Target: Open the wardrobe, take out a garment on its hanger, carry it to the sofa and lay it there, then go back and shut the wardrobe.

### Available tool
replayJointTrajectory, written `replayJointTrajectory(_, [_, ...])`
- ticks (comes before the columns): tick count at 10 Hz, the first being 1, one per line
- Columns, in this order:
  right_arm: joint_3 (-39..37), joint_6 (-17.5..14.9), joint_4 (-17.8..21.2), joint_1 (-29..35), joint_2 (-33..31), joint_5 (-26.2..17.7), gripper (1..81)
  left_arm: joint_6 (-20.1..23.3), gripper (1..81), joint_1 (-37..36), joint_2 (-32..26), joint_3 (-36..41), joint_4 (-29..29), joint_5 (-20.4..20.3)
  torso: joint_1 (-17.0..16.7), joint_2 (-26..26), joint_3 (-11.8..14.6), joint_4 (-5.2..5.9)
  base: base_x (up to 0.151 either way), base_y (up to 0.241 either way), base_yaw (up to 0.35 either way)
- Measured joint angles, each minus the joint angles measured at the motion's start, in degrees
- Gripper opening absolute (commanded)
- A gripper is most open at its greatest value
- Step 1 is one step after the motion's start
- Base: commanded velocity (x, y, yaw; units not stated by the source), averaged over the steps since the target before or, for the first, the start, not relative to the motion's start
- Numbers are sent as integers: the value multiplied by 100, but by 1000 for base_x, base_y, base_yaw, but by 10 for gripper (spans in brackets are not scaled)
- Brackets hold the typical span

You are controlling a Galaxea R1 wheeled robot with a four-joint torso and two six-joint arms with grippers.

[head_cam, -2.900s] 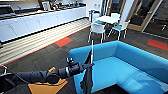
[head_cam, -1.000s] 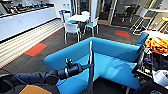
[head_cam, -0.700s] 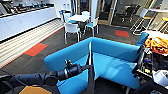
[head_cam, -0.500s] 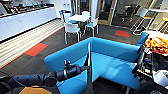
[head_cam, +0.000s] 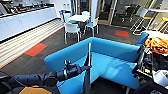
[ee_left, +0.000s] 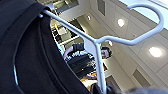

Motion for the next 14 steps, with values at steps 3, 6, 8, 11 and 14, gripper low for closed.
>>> replayJointTrajectory(3, [0, 0, -5, 12, 0, 0, 811, -4, 10, -11, 17, 44, 5, 0, 0, 2, -2, 0, 89, 0, 0])
replayJointTrajectory(6, [0, 0, -9, -27, 0, 4, 811, 0, 10, -2, 13, 48, 22, -6, -5, 0, -2, 0, 90, 0, 0])
replayJointTrajectory(8, [0, 0, -9, -9, 0, 11, 811, -1, 10, -2, 13, 48, 22, -6, -5, 2, -2, 0, 90, 0, 0])
replayJointTrajectory(11, [0, -7, -9, 4, 2, 9, 811, -1, 10, -5, 13, 48, 22, -9, -2, 2, -2, 0, 53, 0, 0])
replayJointTrajectory(14, [0, -13, -9, 0, 2, 24, 811, 0, 10, -2, 11, 50, 24, -11, -2, 2, -5, 0, 0, 0, 0])
